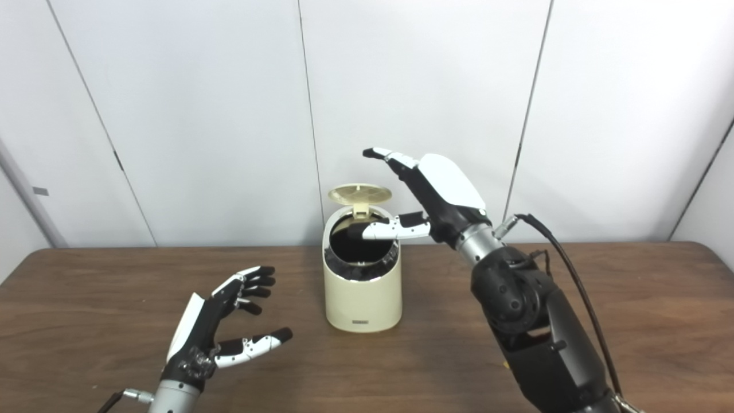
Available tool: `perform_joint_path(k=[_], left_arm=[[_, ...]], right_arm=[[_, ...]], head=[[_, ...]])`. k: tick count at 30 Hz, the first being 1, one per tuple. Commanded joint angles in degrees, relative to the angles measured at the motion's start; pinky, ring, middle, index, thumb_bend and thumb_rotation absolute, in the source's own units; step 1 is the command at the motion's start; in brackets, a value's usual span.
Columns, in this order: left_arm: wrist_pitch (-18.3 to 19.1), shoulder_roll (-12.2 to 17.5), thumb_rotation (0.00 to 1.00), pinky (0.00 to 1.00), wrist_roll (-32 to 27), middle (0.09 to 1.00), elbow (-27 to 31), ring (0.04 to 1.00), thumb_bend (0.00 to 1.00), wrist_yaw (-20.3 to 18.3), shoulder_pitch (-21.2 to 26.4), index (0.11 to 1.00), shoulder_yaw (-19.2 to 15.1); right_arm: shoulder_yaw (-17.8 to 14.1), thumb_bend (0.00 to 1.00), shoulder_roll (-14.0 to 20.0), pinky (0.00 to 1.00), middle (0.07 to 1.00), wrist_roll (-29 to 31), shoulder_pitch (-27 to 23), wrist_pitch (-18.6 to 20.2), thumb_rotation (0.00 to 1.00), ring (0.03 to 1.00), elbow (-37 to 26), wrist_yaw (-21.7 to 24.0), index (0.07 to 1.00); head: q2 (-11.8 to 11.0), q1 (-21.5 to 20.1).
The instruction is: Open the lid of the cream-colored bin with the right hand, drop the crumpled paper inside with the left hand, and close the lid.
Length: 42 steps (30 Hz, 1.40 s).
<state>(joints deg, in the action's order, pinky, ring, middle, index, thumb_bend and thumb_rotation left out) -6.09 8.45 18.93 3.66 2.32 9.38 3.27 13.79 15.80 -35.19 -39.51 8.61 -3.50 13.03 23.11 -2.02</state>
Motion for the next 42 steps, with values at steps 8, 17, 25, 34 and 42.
perform_joint_path(k=[8,17,25,34,42], left_arm=[[0.14,-0.47,0.15,0.58,0.67,0.774,1.67,0.702,0.78,0.23,1.70,0.806,0.09],[0.57,-0.48,0.14,0.58,0.68,0.771,2.01,0.701,0.77,0.45,1.94,0.805,-0.34],[-0.17,-0.18,0.14,0.60,-0.08,0.758,1.93,0.711,0.77,0.33,2.23,0.803,-0.83],[0.43,-0.22,0.16,0.60,-0.15,0.759,2.23,0.716,0.78,-0.04,2.37,0.803,-0.78],[0.89,-0.18,0.14,0.60,-0.14,0.760,2.85,0.717,0.77,-0.35,2.26,0.802,-0.80]], right_arm=[[0.27,0.74,1.27,0.81,0.866,0.04,-3.46,-1.70,0.65,0.948,-2.02,1.79,0.836],[0.90,0.74,1.92,0.80,0.815,-0.71,-2.50,-2.16,0.65,0.946,-3.33,2.49,0.770],[0.13,0.70,1.69,0.78,0.717,-0.22,-0.91,-4.41,0.59,0.889,-3.34,0.94,0.669],[-0.39,0.70,1.94,0.83,0.668,-0.32,-0.15,-6.04,0.60,0.852,-3.15,0.55,0.630],[-0.12,0.70,1.92,0.86,0.651,-0.92,0.40,-4.79,0.59,0.840,-3.49,1.74,0.607]], head=[[0.34,0.26],[0.56,0.58],[1.05,0.75],[1.43,0.83],[2.13,0.86]])
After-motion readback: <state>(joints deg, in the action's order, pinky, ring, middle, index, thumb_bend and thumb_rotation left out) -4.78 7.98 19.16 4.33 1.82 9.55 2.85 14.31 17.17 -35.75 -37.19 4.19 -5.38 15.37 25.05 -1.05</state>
